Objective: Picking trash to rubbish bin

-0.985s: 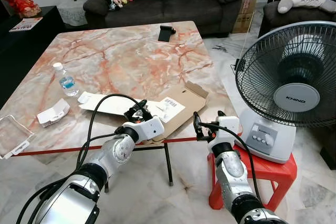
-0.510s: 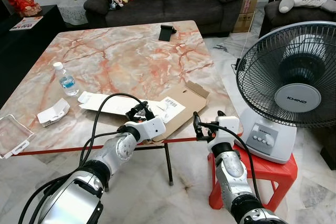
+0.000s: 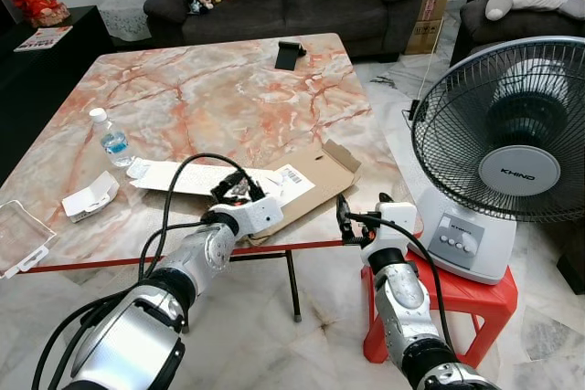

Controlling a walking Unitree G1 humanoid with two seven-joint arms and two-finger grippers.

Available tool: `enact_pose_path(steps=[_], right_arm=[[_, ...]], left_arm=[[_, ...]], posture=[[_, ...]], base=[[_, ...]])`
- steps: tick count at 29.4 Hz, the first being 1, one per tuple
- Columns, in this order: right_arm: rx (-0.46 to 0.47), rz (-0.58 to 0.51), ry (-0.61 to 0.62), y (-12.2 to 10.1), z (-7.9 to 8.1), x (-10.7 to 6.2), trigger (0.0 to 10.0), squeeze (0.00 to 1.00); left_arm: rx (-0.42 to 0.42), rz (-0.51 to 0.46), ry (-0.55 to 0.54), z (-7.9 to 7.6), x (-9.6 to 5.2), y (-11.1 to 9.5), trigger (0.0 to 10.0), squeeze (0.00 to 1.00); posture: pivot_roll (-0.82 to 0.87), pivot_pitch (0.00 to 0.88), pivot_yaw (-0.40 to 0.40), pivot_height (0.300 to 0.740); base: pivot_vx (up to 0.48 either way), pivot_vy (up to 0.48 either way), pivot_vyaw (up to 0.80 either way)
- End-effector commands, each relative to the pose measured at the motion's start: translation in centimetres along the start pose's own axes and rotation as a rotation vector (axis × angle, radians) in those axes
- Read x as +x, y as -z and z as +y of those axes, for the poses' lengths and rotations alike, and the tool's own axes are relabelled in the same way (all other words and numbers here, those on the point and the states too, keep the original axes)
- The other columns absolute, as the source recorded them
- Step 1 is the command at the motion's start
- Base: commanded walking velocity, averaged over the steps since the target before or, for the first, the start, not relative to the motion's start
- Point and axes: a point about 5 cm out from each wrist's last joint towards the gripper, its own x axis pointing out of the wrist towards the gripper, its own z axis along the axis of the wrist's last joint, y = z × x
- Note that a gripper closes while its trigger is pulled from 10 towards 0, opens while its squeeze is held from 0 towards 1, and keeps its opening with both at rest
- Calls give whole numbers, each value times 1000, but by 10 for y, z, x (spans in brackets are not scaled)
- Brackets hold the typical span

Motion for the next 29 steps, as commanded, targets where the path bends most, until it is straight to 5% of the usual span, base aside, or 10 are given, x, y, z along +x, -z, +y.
enact_pose_path(steps=[1, 2, 3, 29], right_arm=[[-4, -13, -10, -3, 3, 1, 10000, 0], [-4, -13, -10, -3, 3, 1, 10000, 0], [-4, -13, -10, -3, 3, 1, 10000, 0], [0, -7, -6, -1, 3, 1, 10000, 0]], left_arm=[[-8, 35, 7, 2, 1, 4, 9098, 0], [-11, 37, 13, 1, 1, 4, 7059, 0], [-12, 37, 14, 0, 1, 3, 78, 0], [1, 3, 38, -10, 0, -4, 0, 0]], posture=[[-67, 0, 65, 740], [-69, 0, 66, 740], [-69, 0, 66, 740], [-67, 0, 66, 740]], base=[[0, 0, 0], [0, 0, 0], [0, 0, 0], [0, 0, 0]])
